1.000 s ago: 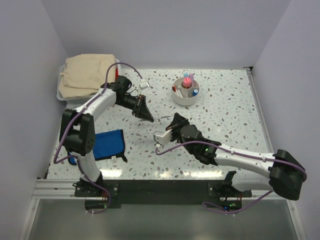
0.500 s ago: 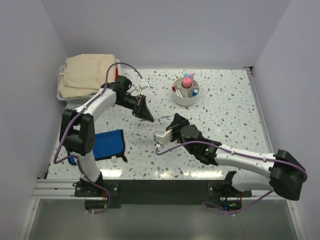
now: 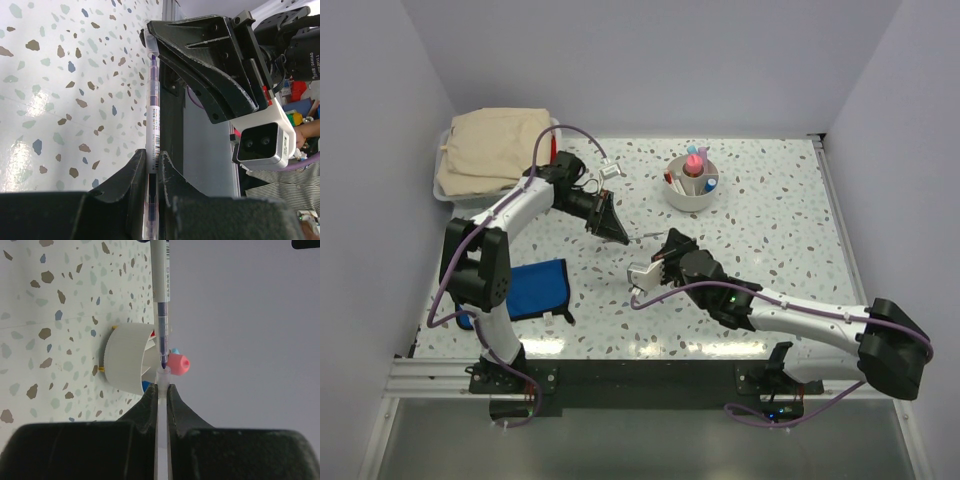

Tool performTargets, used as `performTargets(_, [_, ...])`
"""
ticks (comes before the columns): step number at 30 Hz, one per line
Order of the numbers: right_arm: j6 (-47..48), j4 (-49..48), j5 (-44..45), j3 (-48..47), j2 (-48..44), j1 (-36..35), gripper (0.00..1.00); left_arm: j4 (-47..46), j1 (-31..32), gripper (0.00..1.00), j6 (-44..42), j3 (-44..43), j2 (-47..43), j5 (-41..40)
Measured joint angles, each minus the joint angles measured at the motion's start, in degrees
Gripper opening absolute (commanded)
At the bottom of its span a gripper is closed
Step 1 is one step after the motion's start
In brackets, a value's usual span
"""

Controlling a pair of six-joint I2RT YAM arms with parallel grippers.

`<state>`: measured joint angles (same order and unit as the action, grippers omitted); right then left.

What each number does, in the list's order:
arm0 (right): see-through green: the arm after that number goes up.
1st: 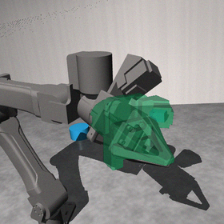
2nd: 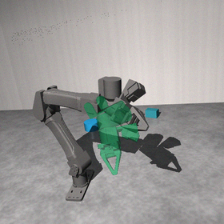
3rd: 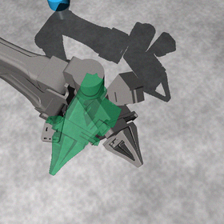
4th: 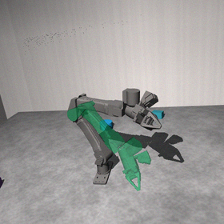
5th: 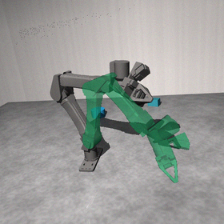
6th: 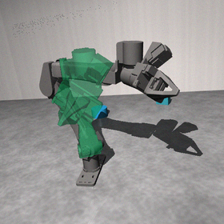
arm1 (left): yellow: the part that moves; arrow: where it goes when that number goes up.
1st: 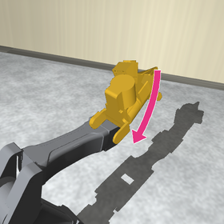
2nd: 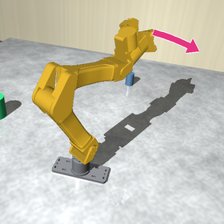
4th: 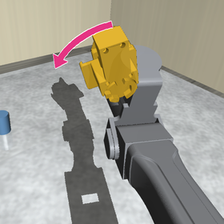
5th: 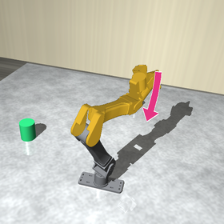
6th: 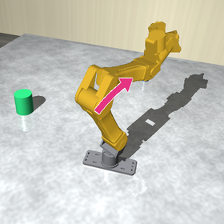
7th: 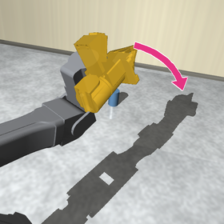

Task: Sort the stationery into containers
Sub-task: Close the pen cap on the pen.

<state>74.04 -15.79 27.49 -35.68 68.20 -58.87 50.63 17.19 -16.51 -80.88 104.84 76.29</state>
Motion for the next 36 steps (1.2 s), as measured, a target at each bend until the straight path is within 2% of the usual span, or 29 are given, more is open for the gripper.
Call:
performTargets(10, [-0.15, -0.07, -0.31, 0.00, 0.85, 0.00, 0.00, -0.70, 0.17, 0.00, 0.52, -0.02, 0.17, 0.02])
performTargets(17, [-0.13, -0.52, -1.03, -1.14, 2.54, 0.11, 0.00, -5.09, 1.11, 0.00, 4.00, 0.00, 1.05, -0.13])
performTargets(25, [0.00, -0.31, 0.02, -2.21, 3.87, 0.83, 0.00, -11.43, 1.60, 0.00, 9.73, 0.00, 1.57, -0.28])
performTargets(36, [1.84, 7.26, -2.25, -5.14, 3.69, 2.34, 0.00, -22.38, 2.75, 0.00, 21.68, 0.92, 3.23, 0.31])
